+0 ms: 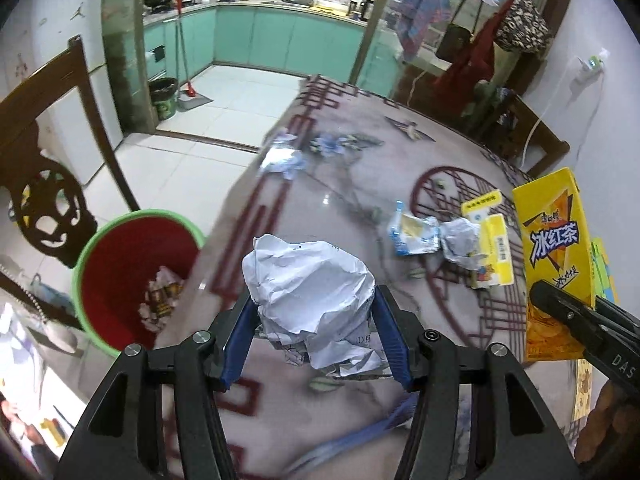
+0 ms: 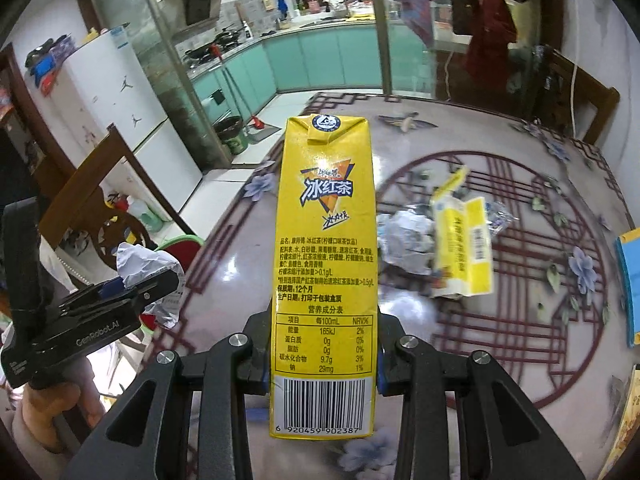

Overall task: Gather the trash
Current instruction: 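Carry crumpled white bag and iced tea carton over the red bucket, open both tools, then grasp crumpled white paper with left tool while right tool grasps yellow granules box, then carry paper and granules box over the red bucket and open both tools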

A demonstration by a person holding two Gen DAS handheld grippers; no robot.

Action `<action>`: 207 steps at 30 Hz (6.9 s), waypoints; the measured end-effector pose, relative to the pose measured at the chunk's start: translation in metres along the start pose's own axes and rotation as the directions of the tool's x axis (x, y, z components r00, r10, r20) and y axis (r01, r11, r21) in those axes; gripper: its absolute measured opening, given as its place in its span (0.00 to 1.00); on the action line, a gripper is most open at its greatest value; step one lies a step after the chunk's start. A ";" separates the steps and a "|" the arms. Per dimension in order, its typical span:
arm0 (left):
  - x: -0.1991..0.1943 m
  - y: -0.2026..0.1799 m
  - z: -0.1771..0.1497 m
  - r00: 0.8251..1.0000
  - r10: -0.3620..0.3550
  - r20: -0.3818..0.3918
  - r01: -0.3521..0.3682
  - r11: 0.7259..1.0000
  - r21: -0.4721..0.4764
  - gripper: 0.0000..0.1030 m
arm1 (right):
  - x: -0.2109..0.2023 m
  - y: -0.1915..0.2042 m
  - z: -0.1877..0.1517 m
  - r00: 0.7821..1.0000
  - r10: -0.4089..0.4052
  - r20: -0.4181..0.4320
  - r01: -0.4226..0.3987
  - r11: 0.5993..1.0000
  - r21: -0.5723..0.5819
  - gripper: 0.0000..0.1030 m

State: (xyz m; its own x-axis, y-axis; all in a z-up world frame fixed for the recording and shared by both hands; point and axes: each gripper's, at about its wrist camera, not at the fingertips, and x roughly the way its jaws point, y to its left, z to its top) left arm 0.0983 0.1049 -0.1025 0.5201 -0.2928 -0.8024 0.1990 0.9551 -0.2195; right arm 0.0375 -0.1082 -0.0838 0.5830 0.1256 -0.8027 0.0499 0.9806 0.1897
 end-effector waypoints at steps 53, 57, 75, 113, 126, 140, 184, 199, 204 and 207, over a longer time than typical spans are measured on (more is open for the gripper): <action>0.046 0.221 0.026 0.982 0.147 -0.117 -0.168 0.965 -0.203 0.64 | 0.175 0.240 0.042 0.950 0.184 -0.254 -0.240 0.948 -0.210 0.32; 0.042 0.218 0.028 0.981 0.166 -0.099 -0.182 0.964 -0.193 0.75 | 0.174 0.236 0.044 0.954 0.186 -0.236 -0.235 0.951 -0.200 0.34; 0.029 0.192 0.030 0.984 0.164 -0.077 -0.174 0.973 -0.153 0.75 | 0.126 0.201 0.041 0.976 0.170 -0.133 -0.189 0.971 -0.146 0.45; 0.029 -0.102 -0.004 0.996 -0.002 -0.085 0.016 0.987 0.157 0.78 | 0.141 -0.184 0.038 0.973 -0.069 -0.221 0.123 0.963 0.240 0.39; 0.128 -0.190 0.021 0.986 -0.038 -0.162 0.073 0.974 0.216 0.79 | 0.057 -0.222 0.012 0.995 -0.062 -0.083 0.085 0.950 0.302 0.38; 0.151 -0.195 0.018 0.979 -0.036 -0.200 0.078 0.976 0.204 0.36 | 0.023 -0.224 0.006 0.992 -0.116 -0.053 0.126 0.955 0.270 0.39; 0.029 -0.041 -0.009 0.997 -0.023 -0.068 0.028 0.997 0.069 0.37 | 0.019 -0.027 -0.008 0.997 -0.056 -0.060 0.056 0.998 0.011 0.39; 0.029 -0.015 -0.015 0.994 -0.050 -0.092 0.055 0.997 0.058 0.37 | 0.087 -0.001 -0.094 0.909 -0.091 -0.407 -0.007 0.973 -0.233 0.64; 0.028 -0.007 -0.014 0.995 -0.047 -0.093 0.052 0.997 0.056 0.37 | 0.091 -0.007 -0.102 0.903 -0.075 -0.423 0.001 0.985 -0.172 0.42; 0.028 -0.002 -0.014 0.995 -0.044 -0.093 0.048 0.998 0.048 0.37 | 0.084 -0.009 -0.096 0.918 -0.066 -0.390 0.010 0.990 -0.143 0.39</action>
State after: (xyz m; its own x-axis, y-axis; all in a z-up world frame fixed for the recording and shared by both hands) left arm 0.1014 0.0955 -0.1325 0.4314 -0.3287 -0.8402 0.2632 0.9366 -0.2313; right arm 0.0081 -0.0922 -0.2068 0.2155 0.1096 -0.9703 -0.0607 0.9933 0.0987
